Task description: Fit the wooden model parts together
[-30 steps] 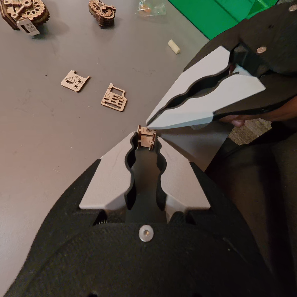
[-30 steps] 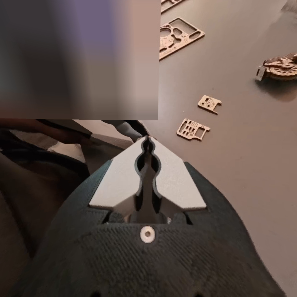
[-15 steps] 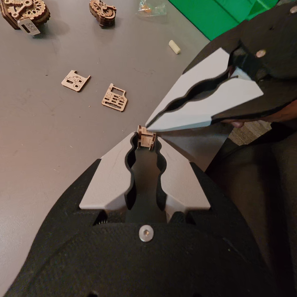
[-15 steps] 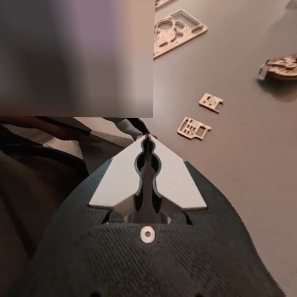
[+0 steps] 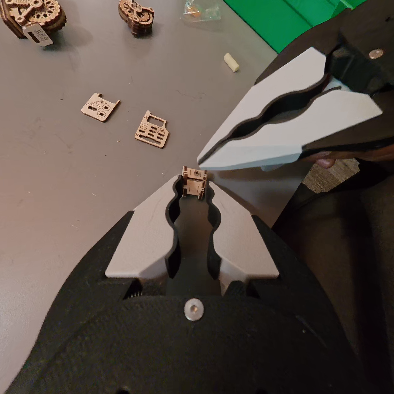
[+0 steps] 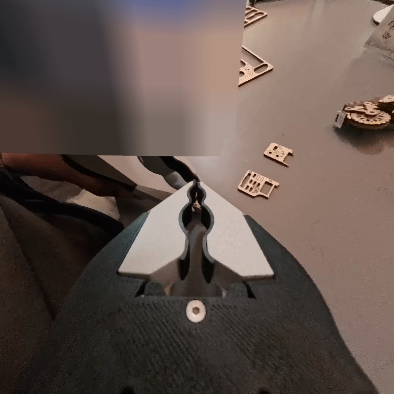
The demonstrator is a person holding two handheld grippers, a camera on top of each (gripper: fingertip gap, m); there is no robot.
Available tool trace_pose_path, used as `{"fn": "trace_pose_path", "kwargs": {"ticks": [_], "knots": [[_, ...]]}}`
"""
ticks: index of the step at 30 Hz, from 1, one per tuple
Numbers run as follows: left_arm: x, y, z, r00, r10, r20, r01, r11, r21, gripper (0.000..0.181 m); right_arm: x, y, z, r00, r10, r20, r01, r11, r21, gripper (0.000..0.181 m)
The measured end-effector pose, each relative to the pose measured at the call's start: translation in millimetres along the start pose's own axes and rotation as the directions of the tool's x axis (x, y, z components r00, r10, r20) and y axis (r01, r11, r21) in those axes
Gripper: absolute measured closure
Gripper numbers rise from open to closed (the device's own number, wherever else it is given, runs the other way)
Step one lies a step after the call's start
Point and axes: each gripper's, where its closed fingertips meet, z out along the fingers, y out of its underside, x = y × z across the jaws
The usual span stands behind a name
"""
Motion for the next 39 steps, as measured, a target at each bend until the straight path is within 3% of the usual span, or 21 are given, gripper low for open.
{"fn": "trace_pose_path", "kwargs": {"ticks": [2, 8, 11, 17, 20, 26, 29, 32, 35, 39], "knots": [[0, 0, 0, 1.000, 0.000, -0.001, 0.000, 1.000, -0.001, 0.162, 5, 14, 6, 0.999, -0.016, -0.032, 0.014, 0.997, -0.073, 0.181], [0, 0, 0, 1.000, -0.003, -0.002, 0.003, 1.000, 0.000, 0.161, 2, 0, -1, 1.000, 0.010, -0.004, -0.010, 1.000, -0.004, 0.181], [0, 0, 0, 1.000, -0.002, -0.005, 0.002, 1.000, -0.001, 0.161, 4, 15, 6, 0.999, -0.030, -0.035, 0.027, 0.997, -0.077, 0.181], [0, 0, 0, 1.000, -0.001, -0.003, 0.001, 1.000, -0.001, 0.161, 1, -3, -3, 1.000, -0.023, -0.014, 0.023, 1.000, 0.011, 0.181], [0, 0, 0, 1.000, -0.001, 0.004, 0.001, 1.000, -0.001, 0.161, 5, 15, 4, 0.998, -0.044, -0.033, 0.042, 0.996, -0.078, 0.181], [0, 0, 0, 1.000, -0.002, 0.002, 0.002, 1.000, 0.000, 0.161, 0, -5, -4, 0.999, -0.048, -0.021, 0.048, 0.999, 0.023, 0.181], [-1, 0, 0, 1.000, -0.003, 0.007, 0.003, 1.000, 0.002, 0.161, 7, 16, 4, 0.998, -0.049, -0.043, 0.046, 0.996, -0.080, 0.181], [-1, 0, 0, 1.000, -0.003, 0.006, 0.003, 1.000, 0.001, 0.161, 16, 12, -1, 0.997, -0.027, -0.079, 0.022, 0.998, -0.063, 0.181], [-1, 0, 0, 1.000, -0.004, 0.005, 0.004, 1.000, 0.001, 0.161, 3, 2, 0, 0.998, -0.043, -0.040, 0.043, 0.999, -0.013, 0.181], [-1, -1, 0, 1.000, -0.003, 0.007, 0.003, 1.000, 0.001, 0.161, 16, 18, 4, 0.994, -0.050, -0.097, 0.040, 0.994, -0.103, 0.181]]}}
